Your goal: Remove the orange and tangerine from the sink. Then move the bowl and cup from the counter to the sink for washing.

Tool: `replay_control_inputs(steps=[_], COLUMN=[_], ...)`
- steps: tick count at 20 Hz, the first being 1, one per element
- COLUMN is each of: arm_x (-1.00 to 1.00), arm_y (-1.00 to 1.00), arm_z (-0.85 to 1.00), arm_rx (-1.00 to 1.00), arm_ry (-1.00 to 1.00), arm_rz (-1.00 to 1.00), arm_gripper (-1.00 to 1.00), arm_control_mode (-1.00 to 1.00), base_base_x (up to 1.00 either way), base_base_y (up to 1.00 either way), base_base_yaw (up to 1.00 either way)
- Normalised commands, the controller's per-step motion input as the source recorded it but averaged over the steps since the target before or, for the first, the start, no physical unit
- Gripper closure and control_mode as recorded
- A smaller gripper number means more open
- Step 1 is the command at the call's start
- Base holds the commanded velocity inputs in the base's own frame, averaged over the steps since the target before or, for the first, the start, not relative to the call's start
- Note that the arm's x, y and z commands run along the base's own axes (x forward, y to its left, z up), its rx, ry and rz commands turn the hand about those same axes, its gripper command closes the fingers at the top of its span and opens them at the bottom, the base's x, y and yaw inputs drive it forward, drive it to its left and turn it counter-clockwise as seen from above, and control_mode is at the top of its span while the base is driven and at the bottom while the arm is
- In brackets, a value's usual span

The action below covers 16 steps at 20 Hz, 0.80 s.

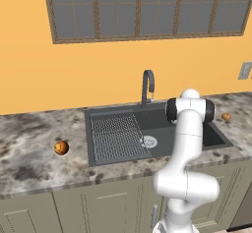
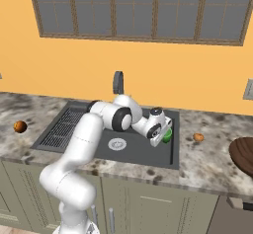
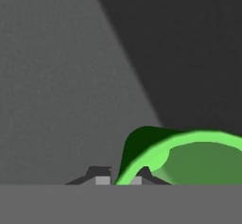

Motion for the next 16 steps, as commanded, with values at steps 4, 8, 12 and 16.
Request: replay_control_inputs(steps=[4, 8, 12, 16], arm_x=[0.13, 0.09, 0.00, 0.00], arm_y=[-0.02, 0.00, 0.00, 0.04], arm_z=[-0.17, -0.17, -0.15, -0.20], arm_rx=[0.00, 0.01, 0.03, 0.06], arm_ry=[0.14, 0.18, 0.17, 0.07], arm_rz=[0.00, 0.00, 0.00, 0.00], arm_gripper=[1.00, 1.00, 1.00, 1.00], arm_control_mode=[-1.00, -1.00, -1.00, -1.00], base_base_x=[0.00, 0.00, 0.00, 0.00], base_base_y=[0.00, 0.00, 0.00, 0.00], base_base_yaw=[0.00, 0.00, 0.00, 0.00])
